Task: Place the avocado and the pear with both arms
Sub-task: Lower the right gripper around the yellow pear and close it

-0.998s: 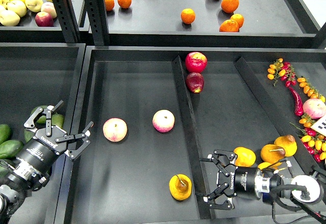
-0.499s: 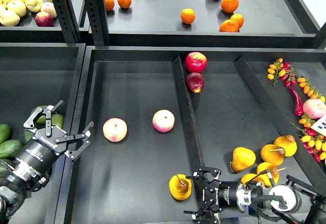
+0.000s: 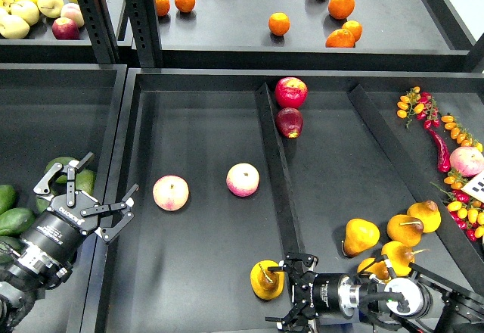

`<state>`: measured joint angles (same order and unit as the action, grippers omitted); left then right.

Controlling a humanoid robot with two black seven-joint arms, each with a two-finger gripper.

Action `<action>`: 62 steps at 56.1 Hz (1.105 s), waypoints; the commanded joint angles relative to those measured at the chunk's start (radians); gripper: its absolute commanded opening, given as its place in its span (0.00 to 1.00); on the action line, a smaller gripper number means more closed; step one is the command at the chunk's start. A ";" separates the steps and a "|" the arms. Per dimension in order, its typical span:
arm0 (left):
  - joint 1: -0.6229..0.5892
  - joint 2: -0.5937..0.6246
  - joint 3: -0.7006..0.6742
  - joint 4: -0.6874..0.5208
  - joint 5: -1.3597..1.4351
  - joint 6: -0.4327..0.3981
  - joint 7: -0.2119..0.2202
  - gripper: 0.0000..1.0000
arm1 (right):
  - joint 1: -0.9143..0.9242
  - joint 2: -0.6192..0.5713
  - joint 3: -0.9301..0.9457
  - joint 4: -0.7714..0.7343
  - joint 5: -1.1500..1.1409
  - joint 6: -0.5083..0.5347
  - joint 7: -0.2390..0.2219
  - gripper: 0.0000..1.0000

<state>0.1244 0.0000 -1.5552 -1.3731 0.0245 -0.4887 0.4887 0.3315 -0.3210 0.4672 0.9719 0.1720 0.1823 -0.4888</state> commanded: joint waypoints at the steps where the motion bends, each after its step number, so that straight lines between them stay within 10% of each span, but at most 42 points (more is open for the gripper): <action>1: 0.000 0.000 0.001 -0.003 0.000 0.000 0.000 0.99 | 0.006 0.020 0.007 -0.025 0.001 -0.006 0.000 0.96; 34: 0.004 0.000 0.011 -0.009 -0.001 0.000 0.000 0.99 | 0.017 0.031 0.021 -0.068 0.003 -0.007 0.000 0.86; 62: 0.007 0.000 0.020 -0.011 0.000 0.000 0.000 0.99 | 0.011 0.045 0.103 -0.090 0.003 -0.007 0.000 0.52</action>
<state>0.1319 0.0000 -1.5355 -1.3835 0.0245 -0.4887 0.4887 0.3416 -0.2763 0.5658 0.8904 0.1749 0.1750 -0.4888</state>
